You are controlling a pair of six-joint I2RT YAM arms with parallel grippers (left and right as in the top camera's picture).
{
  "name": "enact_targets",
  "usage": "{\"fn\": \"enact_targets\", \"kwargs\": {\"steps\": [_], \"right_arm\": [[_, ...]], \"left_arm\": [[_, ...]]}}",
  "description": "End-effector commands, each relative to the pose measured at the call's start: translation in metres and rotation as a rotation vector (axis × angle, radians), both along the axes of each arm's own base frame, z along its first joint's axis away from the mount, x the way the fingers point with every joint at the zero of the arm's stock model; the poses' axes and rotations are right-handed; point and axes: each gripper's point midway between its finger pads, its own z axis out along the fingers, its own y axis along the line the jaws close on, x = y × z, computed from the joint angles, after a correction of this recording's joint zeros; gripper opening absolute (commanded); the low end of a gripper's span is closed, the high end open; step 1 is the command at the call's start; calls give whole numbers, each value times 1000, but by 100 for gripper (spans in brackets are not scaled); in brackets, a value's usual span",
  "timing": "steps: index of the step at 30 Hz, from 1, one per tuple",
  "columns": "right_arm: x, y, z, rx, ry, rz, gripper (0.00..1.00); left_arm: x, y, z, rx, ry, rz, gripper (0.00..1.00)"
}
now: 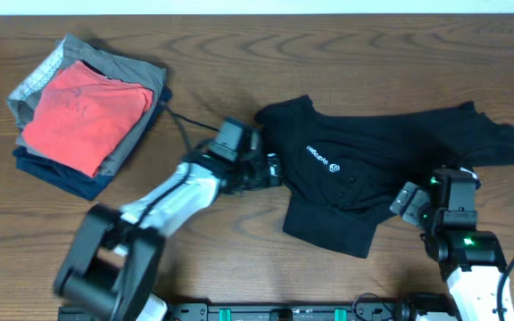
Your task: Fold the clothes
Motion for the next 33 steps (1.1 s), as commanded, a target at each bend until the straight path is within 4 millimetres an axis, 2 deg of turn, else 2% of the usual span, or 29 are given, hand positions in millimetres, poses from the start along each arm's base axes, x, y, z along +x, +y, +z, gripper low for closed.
{"fn": "enact_targets", "kwargs": {"steps": [1, 5, 6, 10, 11, 13, 17, 21, 22, 25, 28, 29, 30, 32, 33], "right_arm": [[-1, -11, 7, -33, -6, -28, 99], [-3, -11, 6, -42, 11, -14, 99], [-4, -11, 5, -41, 14, -14, 99], [-4, -11, 5, -39, 16, -12, 99], [-4, -11, 5, -39, 16, -12, 99], [-4, -11, 5, -39, 16, -12, 99], [-2, -7, 5, -17, 5, -1, 99], [4, 3, 6, 34, -15, 32, 99], [3, 3, 6, 30, -14, 30, 99], [4, 3, 6, 30, -17, 30, 99], [4, 3, 6, 30, -17, 30, 99], [4, 3, 6, 30, -17, 30, 99], [4, 3, 6, 30, -17, 30, 99], [4, 3, 6, 30, -17, 30, 99], [4, 3, 6, 30, -17, 30, 99]], "left_arm": [[-10, -32, -7, -78, 63, -10, 98], [-13, -55, -17, -105, 57, -30, 99], [-14, -58, -19, -109, 52, -38, 94], [-13, -70, -16, -135, 15, -64, 47], [-10, -72, -14, -143, 4, -64, 28], [-4, -70, -12, -149, -13, -58, 7], [24, -44, -2, -150, -67, -7, 6], [69, 3, 32, -149, -177, 77, 6], [82, 16, 43, -150, -209, 101, 6], [126, 62, 95, -158, -340, 199, 6], [159, 103, 143, -166, -434, 294, 6], [165, 113, 153, -168, -447, 314, 11], [170, 124, 163, -170, -451, 334, 38], [167, 131, 165, -171, -414, 345, 83], [160, 130, 161, -181, -374, 336, 98]]}}
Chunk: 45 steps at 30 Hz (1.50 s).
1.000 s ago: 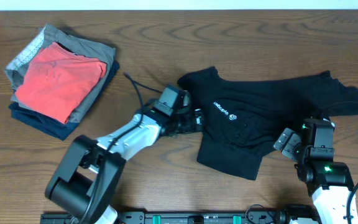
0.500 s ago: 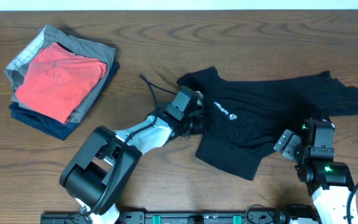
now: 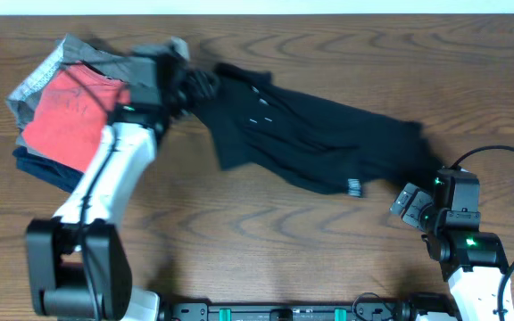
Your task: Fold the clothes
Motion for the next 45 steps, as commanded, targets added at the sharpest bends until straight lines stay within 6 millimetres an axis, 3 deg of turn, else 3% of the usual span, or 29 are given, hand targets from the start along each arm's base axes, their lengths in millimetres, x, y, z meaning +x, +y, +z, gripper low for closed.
{"fn": "enact_targets", "kwargs": {"steps": [1, 5, 9, 13, 18, 22, 28, 33, 36, 39, 45], "right_arm": [[4, -3, 8, -8, -21, -2, 99], [4, -3, 8, -8, -21, -2, 99], [4, -3, 8, -9, -23, -2, 99], [6, -3, 8, -8, -26, -2, 99], [5, -3, 3, -6, -5, -1, 99], [4, -3, 0, -6, 11, -1, 99], [4, -3, 0, -5, 13, -1, 99], [4, -3, 0, -5, 13, -1, 99], [4, -3, 0, -5, 13, -1, 99], [4, -3, 0, -5, 13, -1, 99], [4, -3, -1, -2, 14, 0, 99]], "left_arm": [[-16, -3, -4, -25, 80, -48, 98], [-81, -18, -47, -11, 399, -109, 98], [-143, -38, -72, 45, 620, -212, 98], [-175, -59, -97, 120, 688, -268, 98], [-186, -86, -125, 153, 678, -229, 98], [-188, -113, -132, 105, 639, -222, 99], [-170, -164, -113, 10, 457, -286, 82], [-170, -205, -98, -5, 296, -424, 82], [-179, -218, -108, 59, 272, -519, 82], [-184, -224, -122, 132, 275, -599, 98], [-166, -217, -146, 336, 244, -640, 98]]}}
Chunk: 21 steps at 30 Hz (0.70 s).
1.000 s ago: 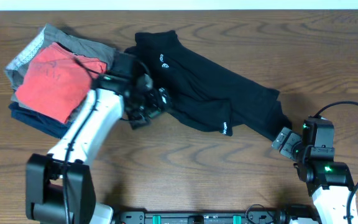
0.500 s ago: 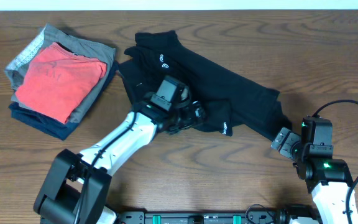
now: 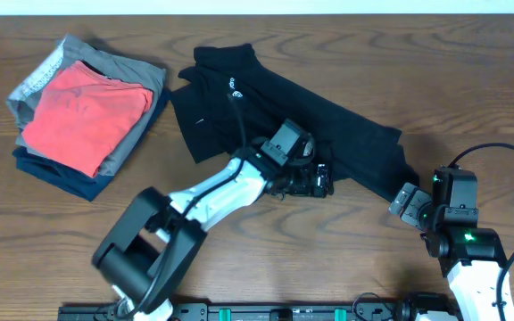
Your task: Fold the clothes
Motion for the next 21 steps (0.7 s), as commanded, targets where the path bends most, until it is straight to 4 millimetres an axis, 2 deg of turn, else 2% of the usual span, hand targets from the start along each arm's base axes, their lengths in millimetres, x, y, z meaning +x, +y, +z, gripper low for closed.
{"fn": "enact_targets", "kwargs": {"steps": [1, 9, 15, 21], "right_arm": [[3, -3, 6, -7, -12, -2, 99], [3, -3, 6, -7, -12, -2, 99], [3, -3, 5, -7, -9, -1, 99], [2, -3, 4, -6, -1, -1, 99]], "left_arm": [[22, -1, 2, 85, -157, -94, 98], [32, 4, -2, 275, -334, -92, 98], [30, -17, 9, 287, -434, -134, 98], [42, -35, 28, 224, -489, -112, 98]]}}
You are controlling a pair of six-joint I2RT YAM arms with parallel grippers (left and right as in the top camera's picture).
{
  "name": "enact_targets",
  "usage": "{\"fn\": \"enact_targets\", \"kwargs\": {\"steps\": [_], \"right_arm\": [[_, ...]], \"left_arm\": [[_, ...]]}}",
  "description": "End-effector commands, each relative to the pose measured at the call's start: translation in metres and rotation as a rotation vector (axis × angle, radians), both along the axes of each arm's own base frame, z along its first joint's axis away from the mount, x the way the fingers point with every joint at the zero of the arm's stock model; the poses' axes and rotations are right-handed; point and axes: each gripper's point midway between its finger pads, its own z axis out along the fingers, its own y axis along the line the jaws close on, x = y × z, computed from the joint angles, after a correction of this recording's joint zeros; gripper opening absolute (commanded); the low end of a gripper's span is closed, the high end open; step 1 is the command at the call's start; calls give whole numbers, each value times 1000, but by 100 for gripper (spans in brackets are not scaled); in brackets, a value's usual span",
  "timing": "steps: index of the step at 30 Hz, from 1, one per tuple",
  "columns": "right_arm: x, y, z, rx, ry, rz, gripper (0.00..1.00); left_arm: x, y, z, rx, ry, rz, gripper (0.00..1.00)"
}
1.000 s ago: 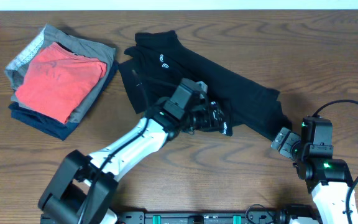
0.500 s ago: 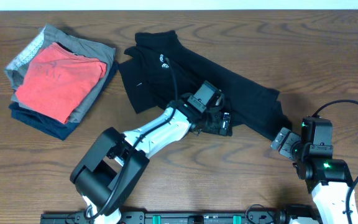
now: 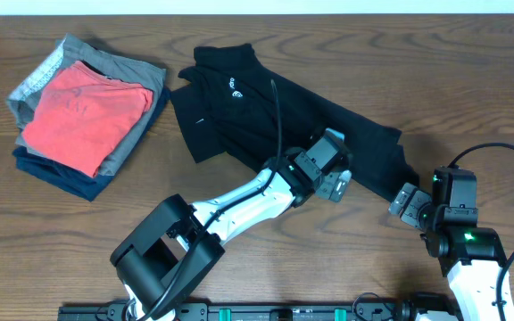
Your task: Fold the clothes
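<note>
A black shirt (image 3: 275, 111) with a small white logo lies spread in a long diagonal band from the upper middle of the table down to the right. My left gripper (image 3: 335, 183) reaches across to the shirt's lower edge near its right end; its fingers look spread, with no cloth seen between them. The right gripper (image 3: 405, 201) rests low at the right, just beside the shirt's lower right tip (image 3: 395, 174), and its jaws are too small to read.
A pile of folded clothes (image 3: 83, 116), with a red piece on top of grey and navy ones, sits at the far left. The black cable of my right arm (image 3: 507, 160) loops over the table's right edge. Bare brown wood surrounds the shirt.
My left gripper has shifted to the right along the shirt's lower edge, from about the middle to near its right end. The shirt and the right arm have not moved.
The shirt first lay bunched at the right, with my left gripper at its left side. Then the left gripper was up by the folded pile, with the shirt stretched out leftward. Later the shirt lay released in a diagonal band, and the left gripper now stands at its lower edge.
</note>
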Motion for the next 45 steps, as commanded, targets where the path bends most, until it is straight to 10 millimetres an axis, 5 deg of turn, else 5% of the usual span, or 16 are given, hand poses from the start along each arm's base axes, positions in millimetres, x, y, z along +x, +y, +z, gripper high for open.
{"fn": "enact_targets", "kwargs": {"steps": [1, 14, 16, 19, 21, 26, 32, 35, 45], "right_arm": [[3, -3, 5, -7, -9, -2, 99], [0, -3, 4, -6, 6, -1, 99], [0, -3, 4, -6, 6, -1, 99], [0, -3, 4, -7, 2, -2, 99], [0, -4, 4, -11, 4, -4, 99], [-2, -3, -4, -6, 44, -2, 99], [-3, 15, -35, 89, 172, 63, 99], [-1, 23, -48, 136, 209, 82, 99], [20, 23, -64, 157, 190, 45, 99]], "left_arm": [[16, -7, 13, -19, -60, 18, 98], [12, -23, -23, -29, -18, 27, 99], [12, -20, -24, -15, -20, 32, 85], [10, -11, -20, 6, -5, 41, 32], [8, 0, -14, 32, 8, 55, 6], [-11, 62, 8, 188, 94, 118, 6], [-62, 159, 31, 422, 313, 237, 6], [-82, 193, 38, 501, 409, 313, 6], [-103, 245, 47, 640, 538, 402, 6]]}}
